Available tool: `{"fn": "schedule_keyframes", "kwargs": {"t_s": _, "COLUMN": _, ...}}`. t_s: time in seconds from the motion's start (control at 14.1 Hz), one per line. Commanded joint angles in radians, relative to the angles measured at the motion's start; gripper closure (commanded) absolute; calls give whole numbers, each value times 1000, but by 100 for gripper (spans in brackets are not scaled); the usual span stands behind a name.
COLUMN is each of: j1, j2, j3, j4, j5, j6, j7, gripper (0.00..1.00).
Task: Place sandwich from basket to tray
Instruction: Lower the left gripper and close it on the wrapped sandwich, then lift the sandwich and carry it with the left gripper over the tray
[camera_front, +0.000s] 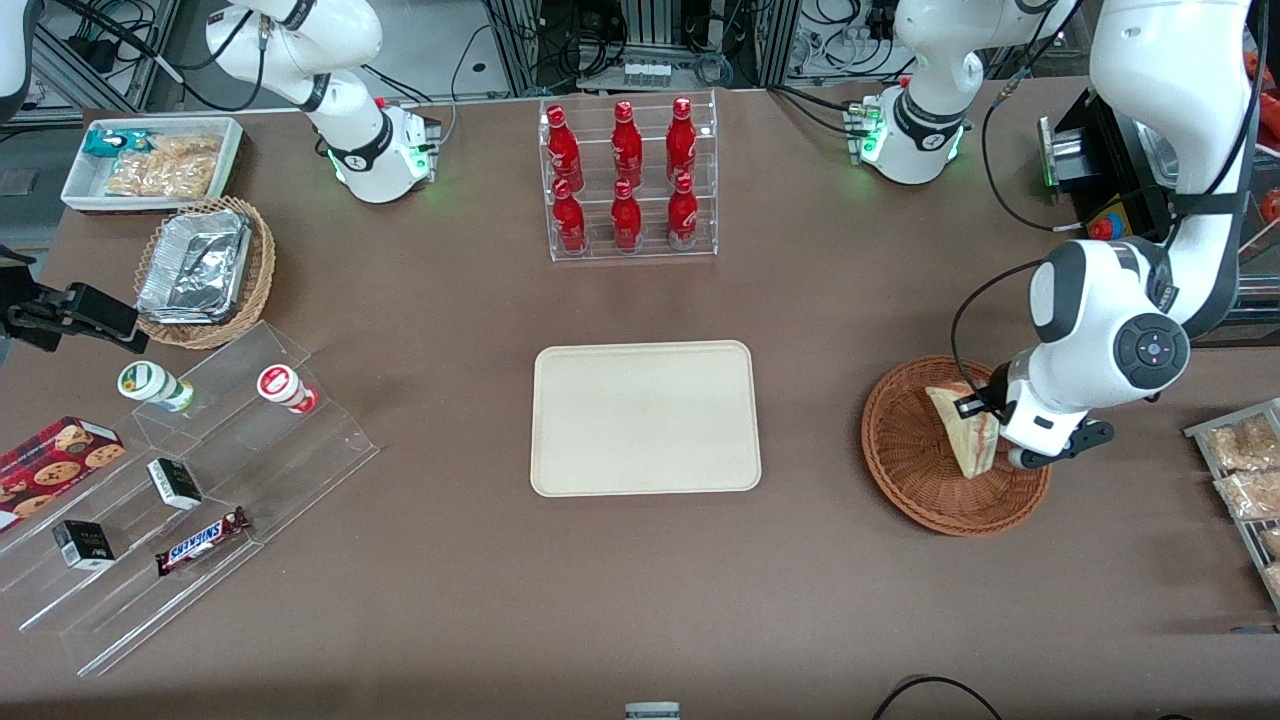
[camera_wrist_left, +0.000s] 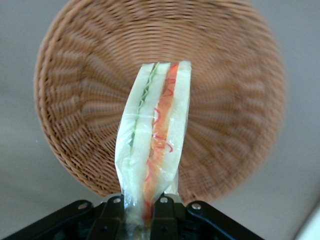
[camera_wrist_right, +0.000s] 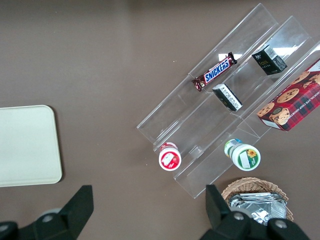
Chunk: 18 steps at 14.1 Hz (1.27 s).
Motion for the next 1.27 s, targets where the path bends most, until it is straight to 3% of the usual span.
{"fn": "schedule_keyframes", "kwargs": {"t_s": 0.0, "j1": -91, "j2": 9, "j3": -2, "j4": 83, "j5": 10, "j6": -97, "j7": 85, "gripper": 93}}
{"fn": "schedule_keyframes", "kwargs": {"t_s": 0.71, "j1": -492, "j2": 305, "j3": -2, "j4": 444, "j5": 3, "j6": -135, "j7": -345, "gripper": 94}}
{"fn": "schedule_keyframes", "kwargs": {"t_s": 1.2, "j1": -628, "j2": 517, "j3": -1, "j4": 693, "j5": 7, "j6": -128, "j7": -543, "gripper": 95}}
